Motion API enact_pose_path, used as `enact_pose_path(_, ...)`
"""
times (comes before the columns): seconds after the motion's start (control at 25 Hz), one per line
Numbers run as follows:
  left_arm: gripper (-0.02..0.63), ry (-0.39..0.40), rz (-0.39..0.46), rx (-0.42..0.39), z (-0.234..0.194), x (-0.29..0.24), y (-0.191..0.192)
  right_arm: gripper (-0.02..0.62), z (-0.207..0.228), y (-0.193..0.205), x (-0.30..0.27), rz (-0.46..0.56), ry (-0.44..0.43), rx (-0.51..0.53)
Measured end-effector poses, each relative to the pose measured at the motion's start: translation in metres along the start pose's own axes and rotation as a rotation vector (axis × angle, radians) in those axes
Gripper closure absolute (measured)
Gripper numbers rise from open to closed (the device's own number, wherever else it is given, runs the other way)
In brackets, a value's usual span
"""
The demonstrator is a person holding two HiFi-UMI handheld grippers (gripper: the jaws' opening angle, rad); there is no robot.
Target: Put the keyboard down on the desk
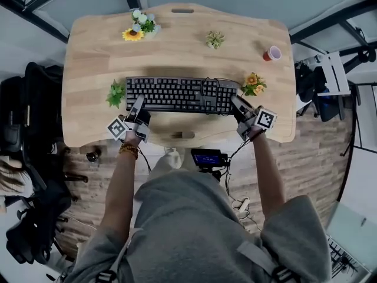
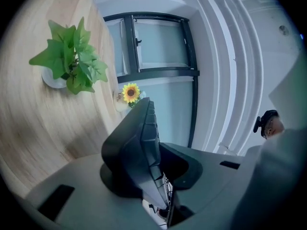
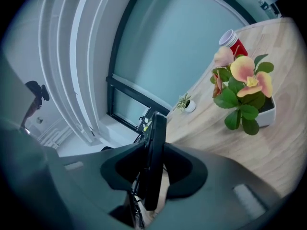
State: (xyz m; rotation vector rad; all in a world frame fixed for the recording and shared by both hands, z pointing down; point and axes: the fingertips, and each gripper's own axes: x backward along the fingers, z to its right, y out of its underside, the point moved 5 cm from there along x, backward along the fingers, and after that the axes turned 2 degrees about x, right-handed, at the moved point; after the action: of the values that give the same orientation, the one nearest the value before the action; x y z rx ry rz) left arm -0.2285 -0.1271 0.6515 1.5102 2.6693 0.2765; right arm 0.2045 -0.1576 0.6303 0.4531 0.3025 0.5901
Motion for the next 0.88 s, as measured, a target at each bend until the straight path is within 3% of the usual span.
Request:
enact_pose_path(0.56, 0.505, -0.105, 0.007, 0.002, -0.033, -0.028, -0.009, 0.471, 0.038, -0.004, -0.019, 0.095, 0.088, -0.124)
enact_pose_path(0.68, 0.505, -0.139, 0.005, 0.003, -0.043, -0.030, -0.009, 0.469, 0.050, -0.001, -0.021, 0.109, 0.141, -0.146)
enact_pose_path(0.88, 0.505, -0.145, 0.024, 0.031, -0.047, -0.035, -0.009, 0.469, 0.058, -0.001, -0.026, 0.148, 0.176, -0.181)
